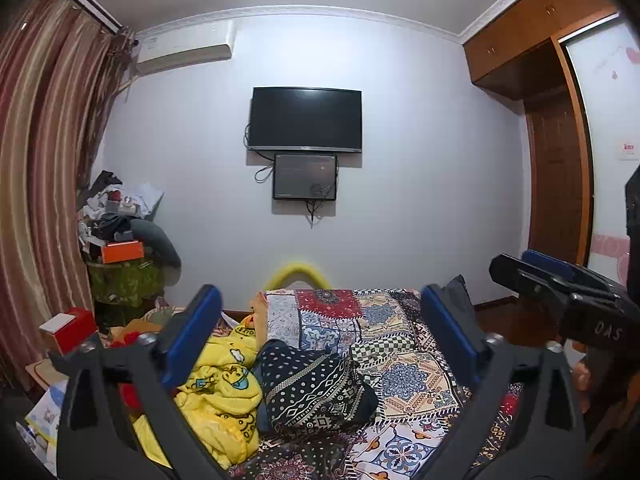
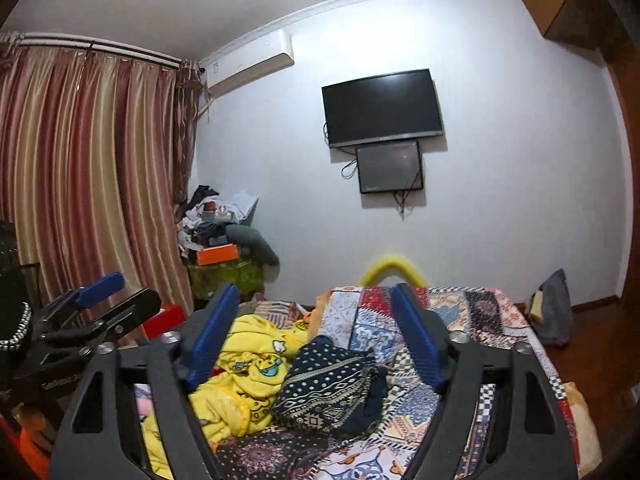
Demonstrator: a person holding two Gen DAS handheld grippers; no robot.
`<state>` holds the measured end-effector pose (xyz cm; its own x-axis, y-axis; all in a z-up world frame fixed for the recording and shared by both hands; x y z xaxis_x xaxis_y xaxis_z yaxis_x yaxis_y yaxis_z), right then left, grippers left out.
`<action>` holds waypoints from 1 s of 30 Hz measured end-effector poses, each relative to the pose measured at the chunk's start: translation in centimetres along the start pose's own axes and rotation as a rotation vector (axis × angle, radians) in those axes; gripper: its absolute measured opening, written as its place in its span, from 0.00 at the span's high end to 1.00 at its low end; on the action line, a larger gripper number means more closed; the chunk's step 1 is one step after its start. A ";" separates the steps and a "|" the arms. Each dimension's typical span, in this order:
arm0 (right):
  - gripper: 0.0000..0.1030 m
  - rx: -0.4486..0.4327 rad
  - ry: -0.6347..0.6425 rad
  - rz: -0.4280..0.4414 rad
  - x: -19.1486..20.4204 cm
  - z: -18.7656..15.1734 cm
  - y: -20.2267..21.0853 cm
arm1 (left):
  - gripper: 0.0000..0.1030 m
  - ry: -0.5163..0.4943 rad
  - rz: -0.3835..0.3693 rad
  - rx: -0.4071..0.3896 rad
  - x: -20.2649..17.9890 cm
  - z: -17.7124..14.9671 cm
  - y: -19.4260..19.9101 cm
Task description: Fold large clothes
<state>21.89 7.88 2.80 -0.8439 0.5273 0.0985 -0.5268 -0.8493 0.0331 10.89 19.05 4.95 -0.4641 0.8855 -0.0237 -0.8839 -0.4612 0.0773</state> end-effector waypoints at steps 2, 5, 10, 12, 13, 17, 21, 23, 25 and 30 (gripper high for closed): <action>0.17 0.002 0.017 -0.018 0.0 -0.2 0.0 | 0.00 -0.007 0.014 0.000 0.0 -0.2 0.2; 0.08 0.016 0.023 -0.038 0.1 -0.2 0.1 | 0.01 -0.015 0.027 0.006 -0.1 -0.5 0.3; 0.01 0.002 0.032 -0.065 -0.2 -0.3 0.5 | 0.01 -0.011 0.020 0.024 -0.6 -1.1 0.3; 0.01 0.002 0.024 -0.069 -0.3 -0.4 0.7 | 0.00 -0.011 0.019 0.024 -0.5 -1.1 0.3; 0.01 0.001 0.021 -0.070 -0.4 -0.4 0.8 | 0.00 -0.010 0.019 0.024 -0.5 -1.2 0.2; 0.01 0.000 0.011 -0.073 -0.7 -0.3 1.0 | 0.00 -0.004 0.015 0.031 -0.6 -1.4 0.1; 0.01 0.003 0.012 -0.078 -0.7 -0.9 1.4 | 0.00 -0.006 0.018 0.037 -0.6 -1.6 -0.1; 0.00 0.006 0.013 -0.078 -0.7 -0.9 1.4 | 0.00 -0.005 0.019 0.040 -0.6 -1.7 -0.2; 0.00 0.010 0.013 -0.078 -0.6 -0.9 1.5 | 0.00 -0.002 0.018 0.045 -0.5 -1.6 -0.4; 0.00 0.013 0.015 -0.082 -0.6 -0.7 1.6 | 0.00 0.001 0.021 0.052 -0.5 -2.0 -0.7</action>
<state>21.43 6.22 2.07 -0.7996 0.5953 0.0798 -0.5929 -0.8035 0.0531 11.58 18.82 2.94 -0.4827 0.8755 -0.0227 -0.8698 -0.4762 0.1294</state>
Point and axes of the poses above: each gripper's, at about its wrist camera, not at the fingertips, and y roughly against the way its jaws point, x to its left, z to its top, the point moved 8 cm from there along -y, roughly the way its jaws point, and after that the axes turned 15 degrees about z, right-handed, at the moved point
